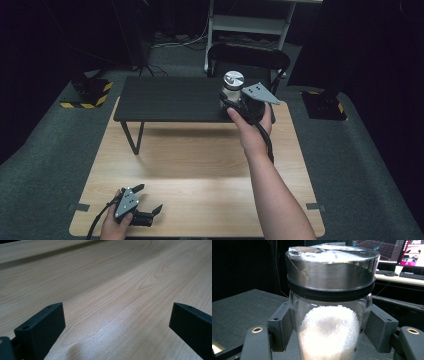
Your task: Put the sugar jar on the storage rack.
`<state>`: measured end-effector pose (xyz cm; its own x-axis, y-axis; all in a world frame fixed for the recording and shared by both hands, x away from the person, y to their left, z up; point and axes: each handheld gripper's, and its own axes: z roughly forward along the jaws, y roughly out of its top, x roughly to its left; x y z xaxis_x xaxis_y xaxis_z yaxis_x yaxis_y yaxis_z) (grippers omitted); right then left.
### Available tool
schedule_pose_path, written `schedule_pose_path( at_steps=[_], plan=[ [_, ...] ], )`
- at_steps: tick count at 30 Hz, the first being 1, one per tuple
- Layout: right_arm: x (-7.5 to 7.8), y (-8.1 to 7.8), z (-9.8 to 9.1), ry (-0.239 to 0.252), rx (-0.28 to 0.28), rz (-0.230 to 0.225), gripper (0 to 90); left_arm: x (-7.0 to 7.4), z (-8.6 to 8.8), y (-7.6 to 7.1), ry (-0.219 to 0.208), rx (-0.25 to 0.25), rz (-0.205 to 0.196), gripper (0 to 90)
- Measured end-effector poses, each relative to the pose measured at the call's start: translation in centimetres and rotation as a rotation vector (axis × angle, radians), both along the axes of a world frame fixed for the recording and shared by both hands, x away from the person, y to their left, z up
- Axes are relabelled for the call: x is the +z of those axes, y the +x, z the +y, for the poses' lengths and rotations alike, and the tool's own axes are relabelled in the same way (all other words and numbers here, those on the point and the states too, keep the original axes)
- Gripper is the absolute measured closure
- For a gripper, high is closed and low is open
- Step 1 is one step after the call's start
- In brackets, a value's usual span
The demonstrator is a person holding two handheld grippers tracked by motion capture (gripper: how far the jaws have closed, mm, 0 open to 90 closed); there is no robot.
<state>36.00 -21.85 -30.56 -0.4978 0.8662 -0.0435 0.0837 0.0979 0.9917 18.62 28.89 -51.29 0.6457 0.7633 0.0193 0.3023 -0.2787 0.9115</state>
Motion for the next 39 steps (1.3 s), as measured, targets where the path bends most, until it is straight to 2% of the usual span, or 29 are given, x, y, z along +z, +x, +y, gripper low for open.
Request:
schedule_pose_path(
  at_steps=[5,10,17,26,33,39],
  plan=[
    [-0.4,1.6,0.4,-0.007,-0.019,0.006,31.5,0.0,0.1,0.0,-0.003,-0.005,0.0,0.4],
    [-0.8,2.8,0.3,-0.015,-0.015,0.009,31.5,0.0,0.1,0.1,-0.004,-0.007,0.001,0.5],
    [-1.3,4.2,0.2,-0.003,-0.026,0.055,31.5,0.0,0.2,0.2,-0.006,-0.012,0.004,0.5],
    [-1.6,4.6,0.7,-0.03,-0.03,0.076,31.5,0.0,0.3,0.2,-0.009,-0.014,0.005,0.5],
    [-1.8,5.0,0.4,0.001,-0.027,0.09,31.4,0.0,0.3,0.2,-0.008,-0.014,0.004,0.5],
    [-2.0,5.0,0.3,0.004,-0.022,0.086,31.3,0.0,0.3,0.2,-0.008,-0.013,0.004,0.5]
  ],
)
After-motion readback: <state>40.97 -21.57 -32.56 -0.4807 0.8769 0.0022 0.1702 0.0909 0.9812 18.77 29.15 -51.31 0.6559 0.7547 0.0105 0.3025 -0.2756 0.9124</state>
